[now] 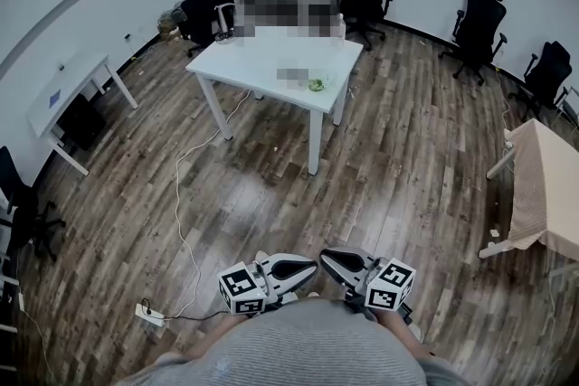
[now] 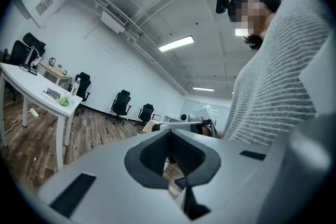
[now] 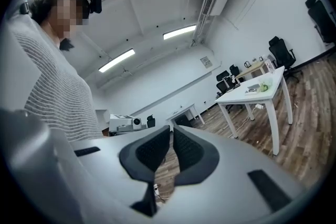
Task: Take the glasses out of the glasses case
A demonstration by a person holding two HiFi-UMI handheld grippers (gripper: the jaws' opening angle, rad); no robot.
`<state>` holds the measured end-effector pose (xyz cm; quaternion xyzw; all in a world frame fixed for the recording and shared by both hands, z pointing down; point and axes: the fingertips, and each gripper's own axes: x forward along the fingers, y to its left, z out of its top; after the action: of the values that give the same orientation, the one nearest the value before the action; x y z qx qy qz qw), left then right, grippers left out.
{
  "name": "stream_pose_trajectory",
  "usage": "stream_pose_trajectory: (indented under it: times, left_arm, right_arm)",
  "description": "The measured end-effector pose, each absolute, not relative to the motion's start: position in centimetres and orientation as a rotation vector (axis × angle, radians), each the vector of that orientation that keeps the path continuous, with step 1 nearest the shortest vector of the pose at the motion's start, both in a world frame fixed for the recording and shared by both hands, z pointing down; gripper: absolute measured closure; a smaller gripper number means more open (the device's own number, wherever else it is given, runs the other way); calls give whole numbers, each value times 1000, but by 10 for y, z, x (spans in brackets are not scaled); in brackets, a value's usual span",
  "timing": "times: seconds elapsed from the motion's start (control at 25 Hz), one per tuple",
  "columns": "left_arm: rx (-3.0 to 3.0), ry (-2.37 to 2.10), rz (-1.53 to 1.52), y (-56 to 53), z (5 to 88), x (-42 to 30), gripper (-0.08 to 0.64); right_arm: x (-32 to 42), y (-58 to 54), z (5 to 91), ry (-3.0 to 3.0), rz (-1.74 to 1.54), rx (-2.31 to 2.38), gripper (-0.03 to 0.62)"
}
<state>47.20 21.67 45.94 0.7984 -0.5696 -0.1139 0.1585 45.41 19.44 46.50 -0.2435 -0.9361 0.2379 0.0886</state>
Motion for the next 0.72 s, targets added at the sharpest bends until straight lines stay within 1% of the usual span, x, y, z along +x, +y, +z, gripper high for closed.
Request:
stream_pose_trajectory:
  times: [0.52,0.72]
  left_arm:
    - [2244,-1636,-320,210,467,456,548]
    - [2228,-1665,-311,211,472,437,548]
  right_arm:
    - [432,190,470,-2737,748,-757,575]
    - [408,182,474,-2731,807,-741,575]
